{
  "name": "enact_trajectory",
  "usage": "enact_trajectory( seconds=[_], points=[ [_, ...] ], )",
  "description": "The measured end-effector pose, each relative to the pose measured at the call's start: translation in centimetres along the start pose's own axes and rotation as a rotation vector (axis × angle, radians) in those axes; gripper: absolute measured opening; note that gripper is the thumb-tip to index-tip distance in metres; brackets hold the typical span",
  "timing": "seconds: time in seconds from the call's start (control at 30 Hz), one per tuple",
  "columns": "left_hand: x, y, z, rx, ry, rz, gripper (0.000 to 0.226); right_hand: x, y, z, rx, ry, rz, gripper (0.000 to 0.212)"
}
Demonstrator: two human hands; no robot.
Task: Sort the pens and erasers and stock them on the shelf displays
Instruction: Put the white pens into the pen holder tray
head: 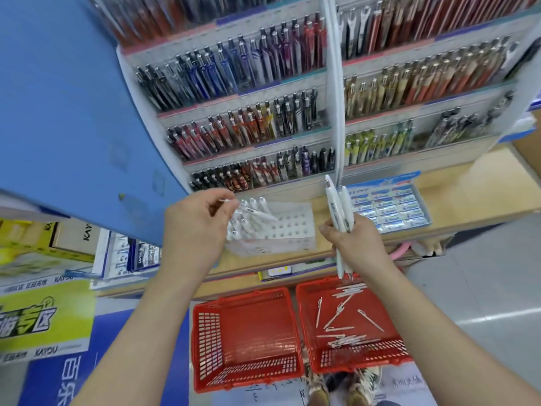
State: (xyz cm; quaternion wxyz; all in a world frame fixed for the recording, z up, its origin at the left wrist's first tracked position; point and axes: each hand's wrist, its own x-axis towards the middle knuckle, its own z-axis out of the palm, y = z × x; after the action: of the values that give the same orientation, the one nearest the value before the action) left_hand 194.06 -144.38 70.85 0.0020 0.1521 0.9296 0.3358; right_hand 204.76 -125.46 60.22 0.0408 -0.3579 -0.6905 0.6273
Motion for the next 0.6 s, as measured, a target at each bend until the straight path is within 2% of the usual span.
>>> enact_trajectory(
  seconds=[0.1,0.23,0.37,0.6],
  points=[
    [0.6,-0.6,1.5,0.193,-0.021,0.133,0.009,0.8,0.6,0.5,-0.07,0.013,-0.008,0.015],
    [1.2,-1.4,3.3,0.311,-0.063,0.17,0.018,0.9,1.0,1.4,-0.086,-0.007,0.001,0.015],
    [1.2,-1.8,4.5,0.351,-0.097,0.178,0.019,1.0,1.1,1.8,-0.063,0.005,0.016,0.012],
    [1.3,-1.2,5.2,0.363,-0.06,0.212,0.017,0.8,1.0,1.9,-0.054,0.011,0.027,0.009]
  ],
)
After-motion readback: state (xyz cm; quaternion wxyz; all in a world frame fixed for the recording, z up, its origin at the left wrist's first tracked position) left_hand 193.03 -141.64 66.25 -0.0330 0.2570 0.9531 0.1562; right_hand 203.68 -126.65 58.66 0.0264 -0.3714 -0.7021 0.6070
